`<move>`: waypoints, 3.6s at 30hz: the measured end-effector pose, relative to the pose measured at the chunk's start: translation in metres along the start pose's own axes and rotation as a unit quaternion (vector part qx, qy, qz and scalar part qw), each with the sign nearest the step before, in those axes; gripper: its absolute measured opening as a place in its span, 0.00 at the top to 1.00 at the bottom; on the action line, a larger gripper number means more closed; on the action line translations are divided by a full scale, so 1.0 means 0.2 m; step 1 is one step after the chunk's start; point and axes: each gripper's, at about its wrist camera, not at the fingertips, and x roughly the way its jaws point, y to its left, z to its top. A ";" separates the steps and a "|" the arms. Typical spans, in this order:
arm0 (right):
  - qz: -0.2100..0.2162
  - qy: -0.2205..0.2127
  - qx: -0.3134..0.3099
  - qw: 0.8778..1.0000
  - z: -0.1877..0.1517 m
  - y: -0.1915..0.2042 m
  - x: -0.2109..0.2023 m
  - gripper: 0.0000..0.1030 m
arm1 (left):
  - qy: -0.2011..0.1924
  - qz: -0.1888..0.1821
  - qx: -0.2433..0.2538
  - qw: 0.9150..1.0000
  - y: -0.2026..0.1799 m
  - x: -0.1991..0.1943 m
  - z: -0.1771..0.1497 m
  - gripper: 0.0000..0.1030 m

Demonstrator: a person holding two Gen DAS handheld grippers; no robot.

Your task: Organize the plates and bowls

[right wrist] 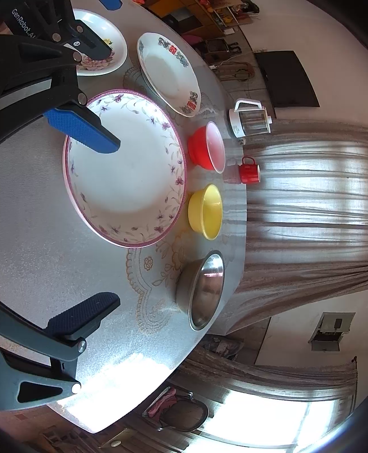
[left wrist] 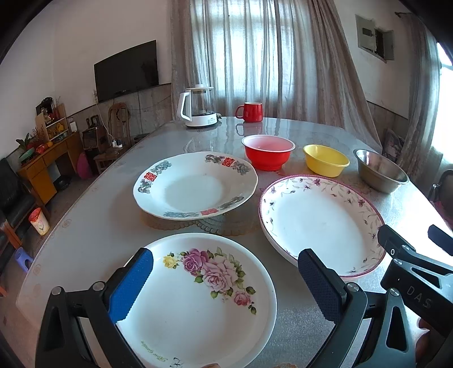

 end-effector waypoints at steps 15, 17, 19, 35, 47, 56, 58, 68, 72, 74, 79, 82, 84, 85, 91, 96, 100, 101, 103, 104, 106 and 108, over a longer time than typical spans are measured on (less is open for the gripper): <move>0.005 -0.002 0.003 1.000 0.00 0.01 0.01 0.03 | 0.003 0.001 0.000 1.000 0.00 0.01 0.01 0.00; 0.006 -0.003 0.004 1.000 0.00 0.00 0.00 0.03 | 0.002 0.001 0.000 1.000 0.01 0.00 0.01 0.00; 0.007 -0.003 0.004 1.000 0.00 0.00 0.00 0.03 | 0.002 0.001 0.000 1.000 0.01 0.00 0.01 0.00; 0.008 -0.007 0.004 1.000 0.01 0.00 -0.01 0.03 | 0.002 -0.002 0.001 1.000 0.00 -0.02 0.02 0.00; 0.008 -0.007 0.003 1.000 0.01 -0.01 -0.01 0.03 | 0.004 -0.005 0.002 1.000 -0.01 -0.02 0.02 0.00; 0.011 -0.003 0.004 1.000 0.00 -0.01 0.00 0.03 | 0.008 -0.008 0.003 1.000 -0.01 -0.01 0.02 0.00; 0.012 -0.002 0.005 1.000 -0.01 -0.01 0.00 0.03 | 0.007 -0.011 0.003 1.000 -0.01 -0.01 0.01 0.00; 0.051 0.020 0.027 0.998 0.00 -0.09 0.05 0.03 | 0.039 -0.088 0.000 0.995 0.00 0.04 0.04 0.00; 0.069 0.031 0.038 0.996 0.01 -0.16 0.09 0.03 | 0.050 -0.114 -0.003 0.992 0.01 0.07 0.07 0.00; 0.075 0.037 0.042 0.996 0.02 -0.20 0.12 0.10 | 0.062 -0.123 -0.003 0.990 0.01 0.10 0.10 0.04; 0.096 0.078 0.061 0.990 0.03 -0.28 0.24 0.50 | 0.074 -0.138 0.003 0.988 0.01 0.16 0.19 0.19; 0.104 0.098 0.068 0.987 0.04 -0.31 0.30 0.53 | 0.092 -0.156 0.004 0.983 0.02 0.22 0.23 0.27; 0.109 0.103 0.070 0.986 0.05 -0.32 0.33 0.53 | 0.107 -0.174 -0.005 0.979 0.03 0.27 0.24 0.33; 0.113 0.106 0.070 0.985 0.05 -0.32 0.34 0.53 | 0.114 -0.179 -0.009 0.977 0.04 0.29 0.25 0.35; 0.116 0.111 0.057 0.985 0.10 -0.30 0.41 0.53 | 0.149 -0.203 -0.012 0.968 0.02 0.40 0.28 0.52; 0.117 0.116 0.056 0.985 0.12 -0.31 0.45 0.53 | 0.164 -0.210 -0.009 0.964 -0.01 0.46 0.29 0.53; 0.122 0.119 0.050 0.984 0.13 -0.31 0.49 0.53 | 0.174 -0.211 0.005 0.962 -0.05 0.50 0.30 0.58; 0.124 0.121 0.046 0.984 0.14 -0.31 0.50 0.53 | 0.176 -0.207 0.012 0.962 -0.07 0.52 0.30 0.59; 0.128 0.126 0.040 0.983 0.14 -0.30 0.52 0.53 | 0.179 -0.190 0.027 0.965 -0.10 0.54 0.29 0.60; 0.132 0.128 0.038 0.982 0.14 -0.29 0.54 0.54 | 0.180 -0.184 0.035 0.966 -0.11 0.55 0.29 0.60; 0.139 0.133 0.032 0.981 0.14 -0.28 0.56 0.59 | 0.179 -0.176 0.043 0.967 -0.12 0.56 0.28 0.60; 0.142 0.143 0.028 0.979 0.13 -0.26 0.58 0.60 | 0.177 -0.172 0.052 0.968 -0.13 0.56 0.28 0.60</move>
